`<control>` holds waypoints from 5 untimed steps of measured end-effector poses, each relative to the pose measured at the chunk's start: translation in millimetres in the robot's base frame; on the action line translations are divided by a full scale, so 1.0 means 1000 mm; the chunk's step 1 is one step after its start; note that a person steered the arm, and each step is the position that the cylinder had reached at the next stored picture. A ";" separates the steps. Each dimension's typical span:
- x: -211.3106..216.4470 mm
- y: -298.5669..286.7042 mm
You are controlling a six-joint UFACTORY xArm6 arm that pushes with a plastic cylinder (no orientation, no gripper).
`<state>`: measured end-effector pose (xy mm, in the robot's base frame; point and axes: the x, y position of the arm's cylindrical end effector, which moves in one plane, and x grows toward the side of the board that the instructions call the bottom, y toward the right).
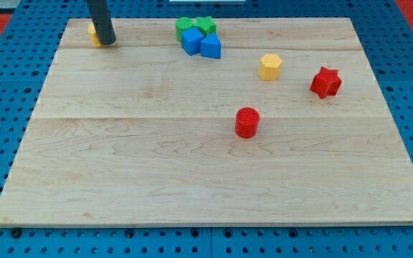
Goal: Move the green circle right a bit
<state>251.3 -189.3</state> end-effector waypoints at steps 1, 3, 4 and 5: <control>0.000 0.011; 0.000 0.014; 0.000 0.024; 0.000 0.034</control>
<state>251.0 -155.4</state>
